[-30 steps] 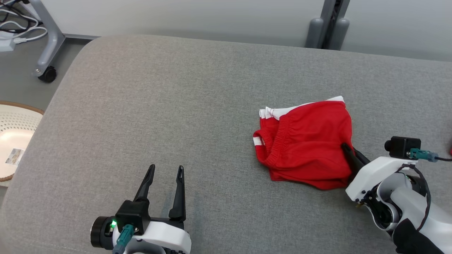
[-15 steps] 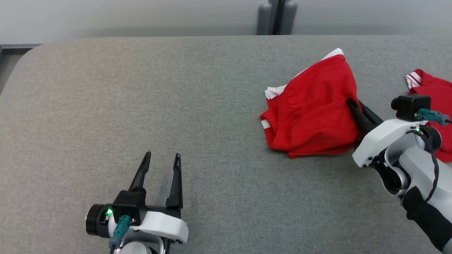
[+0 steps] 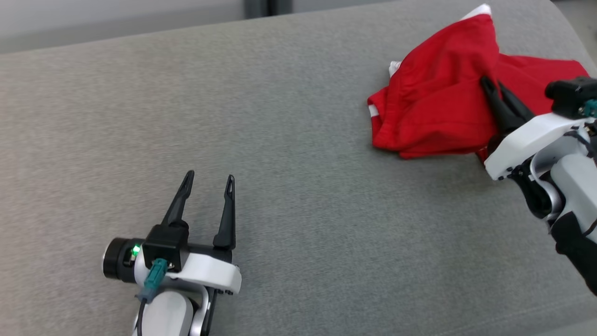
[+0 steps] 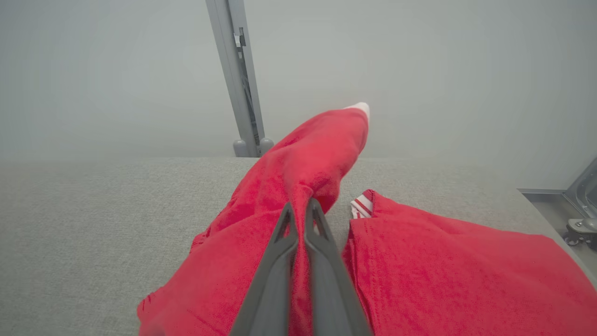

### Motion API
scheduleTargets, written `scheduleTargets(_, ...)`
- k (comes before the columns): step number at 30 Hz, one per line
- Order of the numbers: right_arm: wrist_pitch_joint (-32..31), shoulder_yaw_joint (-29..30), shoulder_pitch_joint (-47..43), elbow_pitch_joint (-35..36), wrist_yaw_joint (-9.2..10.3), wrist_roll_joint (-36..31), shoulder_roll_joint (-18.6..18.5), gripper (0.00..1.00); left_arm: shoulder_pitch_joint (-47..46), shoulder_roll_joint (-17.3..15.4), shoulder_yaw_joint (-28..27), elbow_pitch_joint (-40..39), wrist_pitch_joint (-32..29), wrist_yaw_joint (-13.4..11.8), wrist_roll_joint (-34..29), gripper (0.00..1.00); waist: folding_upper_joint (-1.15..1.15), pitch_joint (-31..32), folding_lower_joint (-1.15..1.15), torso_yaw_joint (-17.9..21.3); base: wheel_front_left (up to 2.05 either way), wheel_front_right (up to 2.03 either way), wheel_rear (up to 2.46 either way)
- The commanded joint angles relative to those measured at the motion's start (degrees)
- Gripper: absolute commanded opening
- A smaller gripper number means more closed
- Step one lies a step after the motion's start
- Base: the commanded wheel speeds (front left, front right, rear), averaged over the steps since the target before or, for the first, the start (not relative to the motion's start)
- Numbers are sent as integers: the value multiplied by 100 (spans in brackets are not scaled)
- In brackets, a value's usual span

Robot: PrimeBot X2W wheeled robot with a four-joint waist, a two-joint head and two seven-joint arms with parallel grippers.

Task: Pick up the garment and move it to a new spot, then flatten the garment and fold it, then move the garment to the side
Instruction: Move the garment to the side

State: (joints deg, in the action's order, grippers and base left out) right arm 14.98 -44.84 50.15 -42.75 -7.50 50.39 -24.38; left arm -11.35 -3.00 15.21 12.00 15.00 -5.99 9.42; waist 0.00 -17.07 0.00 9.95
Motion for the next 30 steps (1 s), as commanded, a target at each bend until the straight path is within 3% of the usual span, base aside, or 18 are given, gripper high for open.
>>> scheduleTargets(1, 27, 11, 121, 16, 1, -33, -76, 0, -146, -56, -43, 15, 22, 55, -65, 100, 0, -242, 0, 296, 0, 0, 0)
scheduleTargets(10, 27, -224, 564, -201, 1, -88, -492, 0, -488, -119, -37, 31, 22, 145, -255, 100, 0, -578, 0, 516, 0, 0, 0)
scheduleTargets(19, 28, -268, 688, -625, 1, 107, -979, 0, -563, -189, -29, -11, 22, 181, -346, 100, 0, -821, 0, 355, 0, 0, 0)
scheduleTargets(30, 28, -634, 866, -1523, 1, 242, -1134, 0, -625, -233, 53, -81, 21, 150, -380, 100, 0, -1030, 0, 3, 0, 0, 0)
